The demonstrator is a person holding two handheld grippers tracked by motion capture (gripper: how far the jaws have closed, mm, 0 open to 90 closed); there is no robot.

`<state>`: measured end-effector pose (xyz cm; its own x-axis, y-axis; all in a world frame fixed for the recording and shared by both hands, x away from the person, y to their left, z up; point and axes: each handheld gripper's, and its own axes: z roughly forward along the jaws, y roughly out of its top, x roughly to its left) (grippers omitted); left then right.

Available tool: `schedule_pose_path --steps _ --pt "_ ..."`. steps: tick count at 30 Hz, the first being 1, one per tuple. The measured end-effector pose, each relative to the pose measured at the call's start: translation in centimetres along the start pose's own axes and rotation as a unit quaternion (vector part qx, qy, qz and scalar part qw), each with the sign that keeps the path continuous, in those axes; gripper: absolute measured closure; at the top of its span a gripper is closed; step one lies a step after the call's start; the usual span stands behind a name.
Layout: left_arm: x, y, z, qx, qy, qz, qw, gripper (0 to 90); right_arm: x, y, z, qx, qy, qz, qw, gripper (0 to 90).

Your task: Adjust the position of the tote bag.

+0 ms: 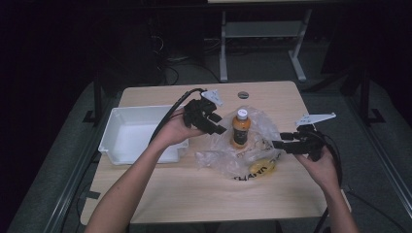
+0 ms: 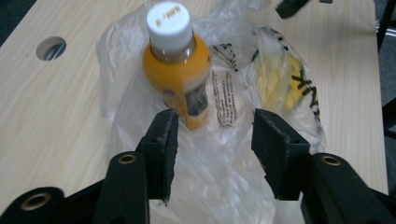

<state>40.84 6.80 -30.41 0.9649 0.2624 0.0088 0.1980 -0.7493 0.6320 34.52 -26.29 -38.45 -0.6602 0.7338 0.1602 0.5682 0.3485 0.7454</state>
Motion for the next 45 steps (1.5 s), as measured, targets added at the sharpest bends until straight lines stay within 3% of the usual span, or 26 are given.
schedule_pose_path --steps 6,16,25,34,45 --pt "0.7 2.1 0.9 0.013 -0.005 0.012 0.9998 46.7 0.2 -0.8 -0.4 -0.002 0.001 -0.004 1.0000 45.3" --pt "1.3 4.2 2.1 0.031 -0.005 0.014 0.9994 43.0 0.0 -1.7 -1.0 -0.008 -0.001 0.003 1.0000 42.5" --pt "1.7 5.4 2.4 0.041 -0.013 0.012 0.9990 38.6 0.0 -1.8 -1.4 -0.012 -0.006 0.006 0.9999 38.8" --pt "1.8 6.9 3.1 0.066 -0.015 0.022 0.9975 34.2 -0.3 -1.9 -1.9 -0.027 -0.009 0.011 0.9995 35.2" --pt "1.6 8.3 4.0 0.089 -0.011 0.029 0.9956 34.6 -0.4 -2.0 -2.1 -0.032 -0.007 0.010 0.9994 35.0"
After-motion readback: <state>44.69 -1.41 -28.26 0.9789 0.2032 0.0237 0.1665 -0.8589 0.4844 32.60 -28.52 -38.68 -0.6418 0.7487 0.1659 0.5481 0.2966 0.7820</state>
